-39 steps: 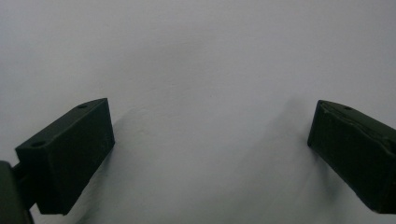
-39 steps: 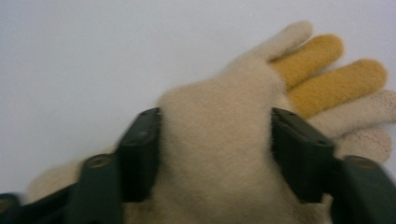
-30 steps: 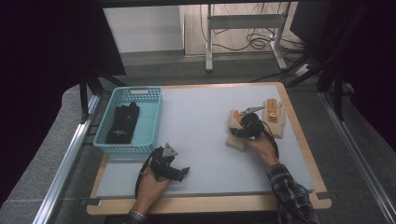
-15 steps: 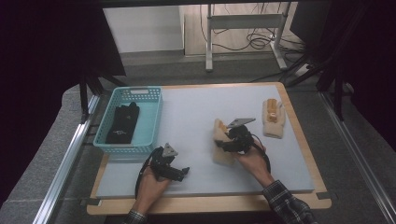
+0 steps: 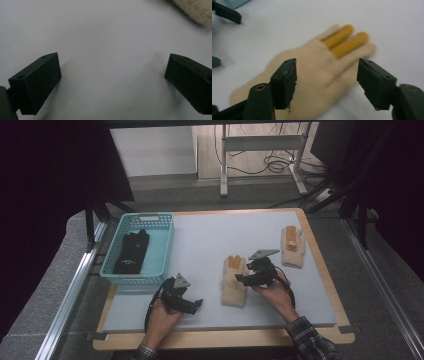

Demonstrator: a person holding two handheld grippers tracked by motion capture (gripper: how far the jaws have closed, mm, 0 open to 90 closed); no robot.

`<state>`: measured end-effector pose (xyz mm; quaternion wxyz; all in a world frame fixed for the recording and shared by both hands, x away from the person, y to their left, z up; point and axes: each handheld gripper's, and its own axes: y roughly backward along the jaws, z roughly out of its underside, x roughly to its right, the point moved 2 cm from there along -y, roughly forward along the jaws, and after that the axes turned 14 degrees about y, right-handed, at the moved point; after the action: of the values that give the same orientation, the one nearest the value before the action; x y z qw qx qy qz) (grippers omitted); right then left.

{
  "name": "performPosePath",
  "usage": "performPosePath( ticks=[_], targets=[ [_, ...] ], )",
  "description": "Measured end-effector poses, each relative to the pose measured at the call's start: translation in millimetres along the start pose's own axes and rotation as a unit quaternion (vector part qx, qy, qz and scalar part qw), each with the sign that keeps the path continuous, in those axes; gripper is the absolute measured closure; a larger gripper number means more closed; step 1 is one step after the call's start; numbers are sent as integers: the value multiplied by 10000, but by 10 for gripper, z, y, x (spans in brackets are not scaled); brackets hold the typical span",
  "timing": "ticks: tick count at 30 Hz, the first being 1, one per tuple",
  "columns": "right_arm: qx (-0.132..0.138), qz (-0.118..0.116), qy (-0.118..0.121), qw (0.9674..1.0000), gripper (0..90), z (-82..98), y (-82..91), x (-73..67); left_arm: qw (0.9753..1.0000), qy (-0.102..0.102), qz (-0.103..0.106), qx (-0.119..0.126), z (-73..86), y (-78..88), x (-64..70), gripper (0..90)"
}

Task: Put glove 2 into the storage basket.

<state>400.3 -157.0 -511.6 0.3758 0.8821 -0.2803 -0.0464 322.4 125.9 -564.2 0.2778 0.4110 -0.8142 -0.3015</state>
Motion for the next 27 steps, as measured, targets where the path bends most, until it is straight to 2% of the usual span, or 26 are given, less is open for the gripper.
performPosePath(
  ticks=[4,9,10,11,12,17,20,21,22,24,27],
  targets=[
    [-55,186,-38,9998,380,119,96,218,10000,2,-1,9,0,-1,0,7],
    [-88,467,-222,9986,420,242,218,492,10000,4,-1,11,0,-1,0,7],
    [-88,467,-222,9986,420,242,218,492,10000,4,-1,11,0,-1,0,7],
    [-79,518,-296,9982,431,269,254,557,10000,4,0,12,0,-2,0,7],
    [-59,670,-393,9970,458,331,345,712,10000,5,1,13,0,-2,0,7],
    [-71,991,-622,9931,510,456,549,1028,10000,-7,-2,1,-1,0,-2,7],
    [-125,1260,-688,9896,522,520,672,1213,10000,-9,2,-6,-1,0,-2,7],
    [-125,1260,-688,9896,522,520,672,1213,10000,-9,2,-6,-1,0,-2,7],
    [-131,1359,-738,9879,521,555,718,1312,10000,-10,4,-8,-1,1,-3,7],
    [-186,1462,-767,9861,506,595,745,1418,10000,-4,4,4,-1,-1,-2,7],
    [-240,1538,-795,9846,476,648,739,1557,10000,-7,3,3,-1,-1,-3,7]
  ],
)
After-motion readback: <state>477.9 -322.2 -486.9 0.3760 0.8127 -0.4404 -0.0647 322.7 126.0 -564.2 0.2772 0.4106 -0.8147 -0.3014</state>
